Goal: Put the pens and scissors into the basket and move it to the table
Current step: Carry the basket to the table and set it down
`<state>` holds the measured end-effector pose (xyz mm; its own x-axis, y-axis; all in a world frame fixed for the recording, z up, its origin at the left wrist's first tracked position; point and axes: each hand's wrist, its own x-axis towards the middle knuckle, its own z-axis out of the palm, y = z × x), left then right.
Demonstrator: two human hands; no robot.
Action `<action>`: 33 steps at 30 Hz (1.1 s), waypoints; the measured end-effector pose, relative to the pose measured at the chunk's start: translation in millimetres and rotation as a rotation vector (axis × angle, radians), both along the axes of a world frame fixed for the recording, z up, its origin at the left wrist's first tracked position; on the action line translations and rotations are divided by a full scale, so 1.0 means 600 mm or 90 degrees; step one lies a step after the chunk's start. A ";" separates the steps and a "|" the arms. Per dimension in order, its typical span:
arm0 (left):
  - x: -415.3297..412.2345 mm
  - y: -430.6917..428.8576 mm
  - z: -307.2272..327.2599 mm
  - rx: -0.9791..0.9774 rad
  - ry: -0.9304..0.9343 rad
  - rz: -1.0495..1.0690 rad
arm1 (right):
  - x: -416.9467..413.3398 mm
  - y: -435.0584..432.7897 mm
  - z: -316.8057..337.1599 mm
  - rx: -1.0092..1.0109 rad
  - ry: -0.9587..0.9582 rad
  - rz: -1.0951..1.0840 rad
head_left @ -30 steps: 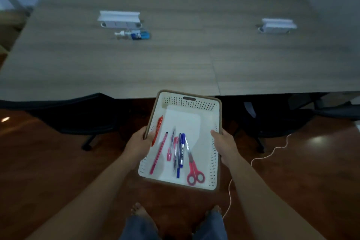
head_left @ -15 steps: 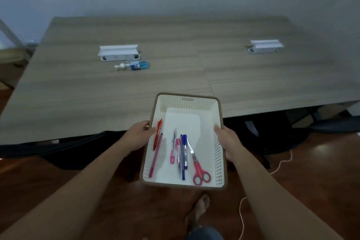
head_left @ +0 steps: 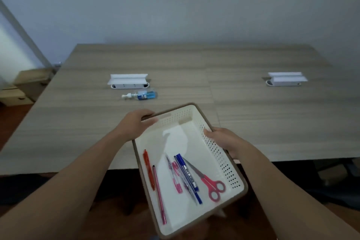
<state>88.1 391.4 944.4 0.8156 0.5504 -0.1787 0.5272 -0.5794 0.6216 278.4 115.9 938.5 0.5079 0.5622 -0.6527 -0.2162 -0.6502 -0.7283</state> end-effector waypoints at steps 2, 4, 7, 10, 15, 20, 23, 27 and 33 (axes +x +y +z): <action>0.014 0.010 -0.007 0.063 0.014 -0.015 | 0.026 0.027 0.011 -0.016 -0.021 0.050; 0.030 0.030 -0.015 0.101 0.023 -0.006 | 0.055 0.059 0.016 -0.026 -0.054 0.089; 0.060 0.067 -0.027 0.109 0.007 0.033 | 0.101 0.114 0.022 -0.023 -0.118 0.134; 0.100 0.106 -0.041 0.104 -0.005 0.060 | 0.145 0.169 0.018 -0.021 -0.199 0.173; 0.175 0.192 -0.062 0.143 0.021 0.096 | 0.225 0.245 -0.004 -0.093 -0.315 0.222; 0.225 0.258 -0.081 0.118 0.038 0.140 | 0.298 0.269 -0.030 -0.163 -0.381 0.205; 0.258 0.292 -0.102 0.111 0.065 0.149 | 0.329 0.270 -0.058 -0.197 -0.392 0.133; 0.290 0.310 -0.128 0.074 0.069 0.195 | 0.347 0.275 -0.085 -0.191 -0.335 -0.038; 0.330 0.313 -0.190 -0.025 0.079 0.248 | 0.362 0.288 -0.125 -0.153 -0.194 -0.075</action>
<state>286.2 579.4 830.4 0.5190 0.8045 -0.2890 0.7746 -0.2996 0.5570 495.7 288.4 863.5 0.7504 0.3381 -0.5680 -0.0973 -0.7935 -0.6008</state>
